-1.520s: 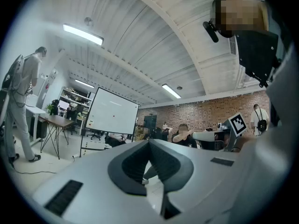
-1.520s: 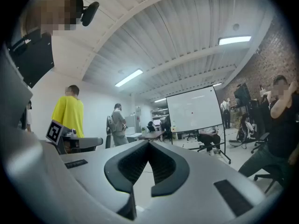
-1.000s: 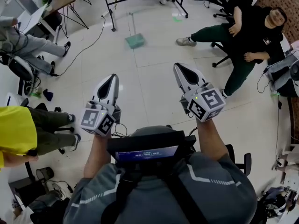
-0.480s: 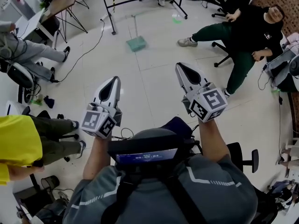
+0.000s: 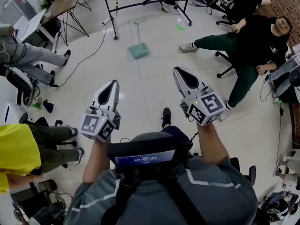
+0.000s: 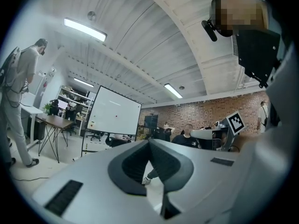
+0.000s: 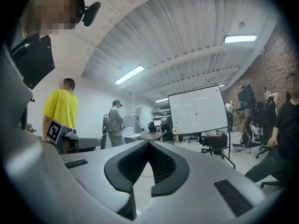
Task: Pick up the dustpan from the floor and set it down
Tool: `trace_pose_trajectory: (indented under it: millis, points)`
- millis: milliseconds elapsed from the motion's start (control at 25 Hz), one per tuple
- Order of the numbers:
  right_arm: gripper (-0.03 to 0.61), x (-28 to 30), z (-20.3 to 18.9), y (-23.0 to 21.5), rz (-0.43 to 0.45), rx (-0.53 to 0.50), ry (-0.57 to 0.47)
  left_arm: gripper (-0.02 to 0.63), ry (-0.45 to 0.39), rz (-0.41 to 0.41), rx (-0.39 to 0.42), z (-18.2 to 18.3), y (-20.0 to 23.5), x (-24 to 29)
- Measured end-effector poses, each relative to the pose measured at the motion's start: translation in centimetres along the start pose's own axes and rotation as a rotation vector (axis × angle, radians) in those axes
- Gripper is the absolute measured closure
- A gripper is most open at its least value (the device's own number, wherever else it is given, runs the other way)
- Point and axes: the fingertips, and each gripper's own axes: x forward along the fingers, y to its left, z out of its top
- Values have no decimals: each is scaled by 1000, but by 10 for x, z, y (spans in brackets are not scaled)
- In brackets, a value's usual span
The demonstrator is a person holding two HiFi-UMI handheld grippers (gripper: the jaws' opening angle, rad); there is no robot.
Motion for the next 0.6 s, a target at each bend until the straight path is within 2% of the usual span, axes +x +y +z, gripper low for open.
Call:
trace_pose_trajectory:
  millis: [320, 600]
  points:
    - [578, 85, 15, -87, 93, 7, 14, 606, -27, 97, -13, 18, 46, 101]
    - [578, 133, 22, -174, 142, 29, 29, 604, -31, 153, -13, 25, 68, 199]
